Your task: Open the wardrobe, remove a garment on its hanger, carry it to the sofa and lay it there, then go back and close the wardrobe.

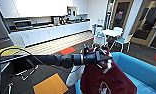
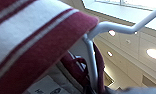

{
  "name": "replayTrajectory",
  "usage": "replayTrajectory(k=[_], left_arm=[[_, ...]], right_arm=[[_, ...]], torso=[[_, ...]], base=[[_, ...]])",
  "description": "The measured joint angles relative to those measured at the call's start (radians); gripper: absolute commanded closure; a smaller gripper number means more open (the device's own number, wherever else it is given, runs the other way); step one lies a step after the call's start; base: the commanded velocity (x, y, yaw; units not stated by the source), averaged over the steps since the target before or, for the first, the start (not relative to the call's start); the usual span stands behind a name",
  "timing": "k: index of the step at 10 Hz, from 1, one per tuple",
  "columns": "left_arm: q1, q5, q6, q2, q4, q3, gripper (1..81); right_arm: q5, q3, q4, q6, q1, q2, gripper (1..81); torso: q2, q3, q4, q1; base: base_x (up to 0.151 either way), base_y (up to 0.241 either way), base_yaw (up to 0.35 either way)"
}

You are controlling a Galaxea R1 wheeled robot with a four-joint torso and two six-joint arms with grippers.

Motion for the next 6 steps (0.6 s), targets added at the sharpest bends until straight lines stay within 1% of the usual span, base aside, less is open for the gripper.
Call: replayTrajectory(k=[3, 6], left_arm=[[0.001, -0.001, 0.000, 0.004, 0.001, 0.004, 81.1], [0.001, 0.000, 0.000, 0.009, 0.001, 0.005, 81.1]], right_arm=[[-0.001, 0.000, 0.000, 0.000, -0.010, 0.000, 1.0], [0.002, 0.000, 0.000, 0.000, 0.004, 0.000, 1.0]], torso=[[-0.001, 0.000, 0.000, -0.002], [0.000, 0.000, 0.000, -0.001]], base=[[0.069, 0.000, 0.000], [0.071, 0.000, 0.000]])
